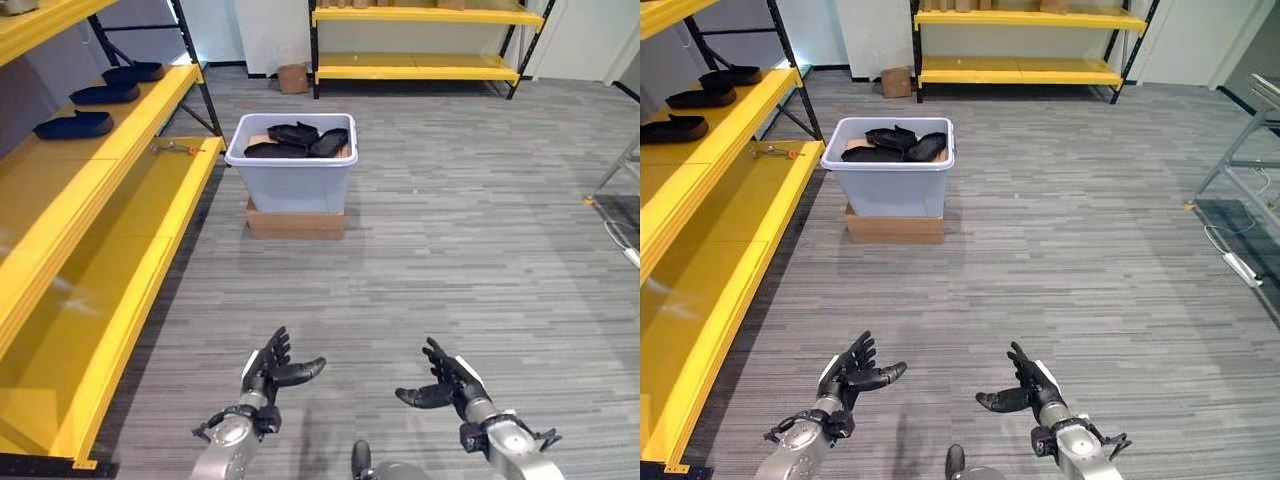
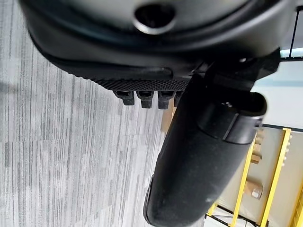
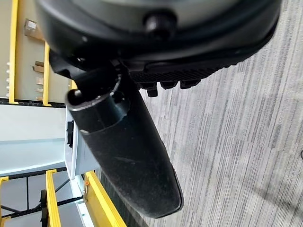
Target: Move parts from the plastic box to the shelf.
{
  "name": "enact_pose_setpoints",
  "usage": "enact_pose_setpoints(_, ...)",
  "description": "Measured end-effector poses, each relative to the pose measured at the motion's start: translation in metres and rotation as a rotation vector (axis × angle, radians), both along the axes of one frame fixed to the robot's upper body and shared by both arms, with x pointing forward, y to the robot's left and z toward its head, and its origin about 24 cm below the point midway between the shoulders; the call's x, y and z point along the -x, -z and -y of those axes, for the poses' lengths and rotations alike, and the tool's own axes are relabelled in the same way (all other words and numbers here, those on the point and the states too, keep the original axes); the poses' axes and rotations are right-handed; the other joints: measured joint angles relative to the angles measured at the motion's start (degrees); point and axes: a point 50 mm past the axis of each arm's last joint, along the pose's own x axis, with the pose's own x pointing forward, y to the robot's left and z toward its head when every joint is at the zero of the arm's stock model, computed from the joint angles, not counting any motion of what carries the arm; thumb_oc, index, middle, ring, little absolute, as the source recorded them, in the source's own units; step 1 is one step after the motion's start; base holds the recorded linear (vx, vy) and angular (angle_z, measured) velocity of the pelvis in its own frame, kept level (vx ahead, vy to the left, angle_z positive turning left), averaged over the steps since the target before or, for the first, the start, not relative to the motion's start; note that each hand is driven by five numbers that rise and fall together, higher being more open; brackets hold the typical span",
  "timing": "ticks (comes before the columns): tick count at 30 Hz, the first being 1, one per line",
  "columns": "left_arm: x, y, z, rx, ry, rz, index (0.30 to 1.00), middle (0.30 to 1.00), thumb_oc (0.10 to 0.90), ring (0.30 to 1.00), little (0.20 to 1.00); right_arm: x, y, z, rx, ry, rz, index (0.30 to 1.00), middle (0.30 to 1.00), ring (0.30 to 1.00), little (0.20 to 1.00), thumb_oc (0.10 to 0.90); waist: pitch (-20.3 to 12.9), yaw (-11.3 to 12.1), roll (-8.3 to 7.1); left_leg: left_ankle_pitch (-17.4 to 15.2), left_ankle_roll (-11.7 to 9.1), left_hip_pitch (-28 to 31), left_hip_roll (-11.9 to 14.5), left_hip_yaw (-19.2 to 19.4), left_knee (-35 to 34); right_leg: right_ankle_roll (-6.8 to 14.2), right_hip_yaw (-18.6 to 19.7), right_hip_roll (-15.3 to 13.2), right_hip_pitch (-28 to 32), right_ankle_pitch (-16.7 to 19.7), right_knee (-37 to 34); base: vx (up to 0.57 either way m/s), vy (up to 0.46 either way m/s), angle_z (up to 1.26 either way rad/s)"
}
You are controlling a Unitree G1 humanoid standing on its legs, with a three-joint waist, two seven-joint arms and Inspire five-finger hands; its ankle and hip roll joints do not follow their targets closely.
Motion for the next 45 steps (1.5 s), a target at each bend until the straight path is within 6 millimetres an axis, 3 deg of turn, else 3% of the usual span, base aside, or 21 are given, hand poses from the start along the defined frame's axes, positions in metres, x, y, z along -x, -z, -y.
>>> enact_pose_setpoints(1, -0.006, -0.004, 0.003, 0.0, 0.017, 0.023, 1.0, 1.0, 0.9, 1.0, 1.0, 0.001, 0.001, 0.001, -0.002, 0.013, -0.003, 1.0, 1.0, 1.0, 1.0, 0.9, 0.5, 0.2, -1.25, -0.3, 1.6, -2.6, 0.8, 3.8, -7.3, -0.4, -0.2, -0.8, -0.4, 0.3, -1.4, 0.21, 0.062, 0.39)
enact_pose_setpoints(4, -0.004, -0.002, 0.002, -0.003, 0.012, 0.01, 1.0, 1.0, 0.9, 1.0, 1.0, -0.003, -0.002, -0.001, -0.004, 0.008, 0.01, 1.0, 1.0, 1.0, 1.0, 0.9, 1.4, 0.6, -2.24, 1.5, 2.2, -4.2, 1.4, 4.4, -20.4, 0.6, 0.5, -0.7, 1.2, 0.9, -3.6, 0.21, 0.099, 0.15)
enact_pose_setpoints(5, 0.0, 0.002, 0.002, -0.005, 0.011, -0.008, 1.0, 1.0, 0.9, 1.0, 1.0, -0.006, -0.003, -0.001, -0.004, 0.022, 0.025, 1.0, 1.0, 1.0, 1.0, 0.9, 2.4, 1.8, -2.49, 5.9, 1.1, -4.3, 1.7, 4.5, -28.3, 1.7, 2.0, -0.6, 3.5, 1.7, -5.2, 0.21, 0.116, -0.33)
enact_pose_setpoints(8, 0.005, 0.006, 0.001, -0.007, 0.006, -0.028, 1.0, 1.0, 0.9, 1.0, 1.0, -0.011, -0.006, 0.0, 0.003, 0.027, 0.047, 1.0, 1.0, 1.0, 1.0, 0.9, 3.6, 2.2, 0.36, 12.2, 0.9, -5.7, 3.8, 3.9, -30.1, 0.7, 2.8, 1.3, 6.0, 0.8, -6.1, 0.21, 0.134, -0.46)
enact_pose_setpoints(9, 0.005, 0.006, 0.001, -0.006, 0.007, -0.027, 1.0, 1.0, 0.9, 1.0, 1.0, -0.01, -0.005, 0.001, 0.005, 0.031, 0.044, 1.0, 1.0, 1.0, 1.0, 0.9, 3.7, 2.0, 1.54, 13.2, 1.4, -6.1, 3.7, 4.0, -29.8, 0.4, 3.0, 1.4, 6.1, 0.5, -6.0, 0.25, 0.181, -0.42)
enact_pose_setpoints(11, 0.005, 0.006, 0.0, -0.007, 0.001, -0.028, 1.0, 1.0, 0.9, 1.0, 1.0, -0.006, -0.003, 0.001, 0.003, 0.032, 0.032, 1.0, 1.0, 1.0, 1.0, 0.9, 3.4, 1.9, 2.25, 13.4, 2.1, -5.9, 2.9, 4.1, -29.0, 0.7, 3.4, 1.1, 6.5, -0.1, -5.7, 0.26, 0.174, -0.39)
enact_pose_setpoints(13, 0.005, 0.005, -0.002, -0.01, -0.001, -0.026, 1.0, 1.0, 0.9, 1.0, 1.0, -0.002, -0.001, 0.0, -0.002, 0.032, 0.02, 1.0, 1.0, 1.0, 1.0, 0.9, 3.1, 1.4, 2.76, 13.2, 2.7, -4.6, 1.8, 4.8, -29.7, 1.8, 4.0, 0.6, 6.7, -0.8, -5.3, 0.28, 0.196, -0.28)
enact_pose_setpoints(14, -0.001, 0.0, -0.001, -0.01, 0.007, 0.001, 1.0, 1.0, 0.9, 1.0, 1.0, 0.006, 0.003, 0.0, -0.007, 0.034, -0.008, 1.0, 1.0, 1.0, 1.0, 0.9, 3.0, 1.6, 2.31, 15.5, 5.9, -0.6, -0.1, 7.2, -33.7, 4.6, 5.7, -1.2, 5.7, -2.5, -1.8, 0.3, 0.232, -0.24)
enact_pose_setpoints(17, -0.007, -0.009, -0.006, -0.046, 0.033, 0.037, 1.0, 1.0, 0.9, 1.0, 1.0, 0.003, 0.003, -0.004, -0.023, 0.022, -0.005, 1.0, 1.0, 1.0, 1.0, 0.9, 2.9, 1.8, 1.79, 14.0, 8.3, 0.6, -3.1, 8.5, -34.2, 7.0, 6.4, -4.5, 5.0, -5.0, 1.1, 0.17, 0.164, -0.13)
enact_pose_setpoints(19, -0.013, -0.016, -0.014, -0.088, 0.042, 0.067, 1.0, 1.0, 0.9, 1.0, 1.0, -0.002, 0.001, -0.009, -0.04, 0.013, 0.01, 1.0, 1.0, 1.0, 1.0, 0.9, 2.9, 1.7, 1.8, 13.7, 8.7, 0.8, -4.2, 8.6, -34.2, 8.1, 6.4, -5.9, 4.3, -6.3, 3.0, 0.1, 0.144, 0.0)
enact_pose_setpoints(21, -0.017, -0.021, -0.022, -0.133, 0.045, 0.087, 1.0, 1.0, 0.9, 1.0, 1.0, -0.008, -0.001, -0.014, -0.051, 0.007, 0.026, 1.0, 1.0, 1.0, 1.0, 0.9, 3.0, 2.4, 2.25, 12.8, 10.0, 1.7, -5.1, 8.8, -34.5, 9.7, 6.2, -6.7, 1.2, -7.2, 10.9, 0.09, 0.14, -0.04)
enact_pose_setpoints(24, -0.015, -0.021, -0.027, -0.159, 0.048, 0.081, 1.0, 1.0, 0.9, 1.0, 1.0, -0.009, -0.002, -0.02, -0.063, -0.011, 0.032, 1.0, 1.0, 1.0, 1.0, 0.9, 3.0, 2.8, 1.87, 10.2, 12.6, 4.5, -6.6, 8.1, -34.1, 11.5, 6.5, -8.9, -9.1, -7.0, 34.5, 0.16, 0.114, 0.07)
enact_pose_setpoints(25, -0.012, -0.019, -0.027, -0.158, 0.048, 0.072, 1.0, 1.0, 0.9, 1.0, 1.0, -0.006, 0.0, -0.02, -0.061, -0.016, 0.024, 1.0, 1.0, 1.0, 1.0, 0.9, 3.2, 2.9, 1.88, 9.0, 13.4, 5.1, -7.4, 7.9, -34.1, 11.5, 6.9, -9.3, -10.7, -7.2, 37.2, 0.23, 0.07, 0.1)
enact_pose_setpoints(27, -0.007, -0.016, -0.027, -0.16, 0.05, 0.054, 1.0, 1.0, 0.9, 1.0, 1.0, -0.005, 0.0, -0.021, -0.061, -0.022, 0.025, 1.0, 1.0, 1.0, 1.0, 0.9, 3.3, 2.7, 1.76, 8.5, 13.9, 6.0, -8.0, 7.8, -34.2, 10.8, 6.8, -8.6, -14.2, -9.0, 35.5, 0.26, 0.0, -0.01)
enact_pose_setpoints(30, -0.005, -0.011, -0.027, -0.159, 0.051, 0.032, 1.0, 1.0, 0.9, 1.0, 1.0, 0.0, 0.003, -0.02, -0.061, -0.019, 0.005, 1.0, 1.0, 1.0, 1.0, 0.9, 3.8, 0.2, 2.11, 7.3, 13.3, 6.7, -8.3, 7.1, -34.3, 10.7, 5.0, -7.7, -17.1, -6.5, 18.5, 0.29, -0.08, 0.18)
enact_pose_setpoints(34, 0.001, -0.003, -0.026, -0.148, 0.037, -0.005, 1.0, 1.0, 0.9, 1.0, 1.0, 0.009, 0.009, -0.02, -0.057, -0.015, -0.034, 1.0, 1.0, 1.0, 1.0, 0.9, 3.7, -1.2, 1.12, 3.5, 11.4, 11.5, -8.7, 6.2, -33.1, 10.8, 4.0, -8.2, -15.2, 3.1, -3.1, 0.28, -0.112, 0.14)
enact_pose_setpoints(37, 0.007, 0.001, -0.02, -0.125, 0.034, -0.018, 1.0, 1.0, 0.9, 1.0, 1.0, 0.017, 0.014, -0.018, -0.054, -0.01, -0.063, 1.0, 1.0, 1.0, 1.0, 0.9, 2.9, -1.5, 1.1, 0.5, 8.9, 17.7, -7.1, 4.2, -34.9, 10.2, 3.3, -7.0, -10.7, 4.7, 0.6, 0.3, -0.171, 0.36)
enact_pose_setpoints(38, 0.008, 0.002, -0.018, -0.116, 0.034, -0.023, 1.0, 1.0, 0.9, 1.0, 1.0, 0.018, 0.014, -0.017, -0.053, -0.013, -0.068, 1.0, 1.0, 1.0, 1.0, 0.9, 2.4, -1.3, 1.17, -0.4, 7.5, 18.9, -6.0, 3.8, -34.4, 7.8, 3.5, -6.1, -9.1, 9.3, -0.3, 0.21, -0.17, 0.2)
enact_pose_setpoints(40, 0.006, 0.002, -0.01, -0.088, 0.037, -0.015, 1.0, 1.0, 0.9, 1.0, 1.0, 0.011, 0.01, -0.013, -0.034, -0.022, -0.048, 1.0, 1.0, 1.0, 1.0, 0.9, 0.8, -1.3, 3.16, -0.7, 6.1, 18.4, -2.6, 3.8, -32.1, 5.4, 1.6, -3.1, -7.0, 9.2, -1.8, 0.18, -0.141, 0.13)
enact_pose_setpoints(42, 0.001, -0.001, -0.007, -0.08, 0.046, 0.004, 1.0, 1.0, 0.9, 1.0, 1.0, -0.003, 0.001, -0.009, -0.016, -0.033, -0.002, 1.0, 1.0, 1.0, 1.0, 0.9, 0.7, -1.2, 3.24, 0.4, 4.2, 17.7, -0.7, 3.8, -28.6, 2.4, 0.9, -1.3, -5.2, 8.5, -2.9, 0.19, -0.134, -0.07)
enact_pose_setpoints(45, -0.01, -0.008, -0.004, -0.077, 0.061, 0.041, 1.0, 1.0, 0.9, 1.0, 1.0, -0.02, -0.013, 0.0, 0.013, -0.019, 0.07, 1.0, 1.0, 1.0, 1.0, 0.9, 0.4, -1.5, 3.24, 1.6, 2.3, 16.3, 1.6, 3.6, -26.0, -0.2, 0.1, 0.4, -4.2, 6.0, -2.5, 0.17, -0.121, 0.07)
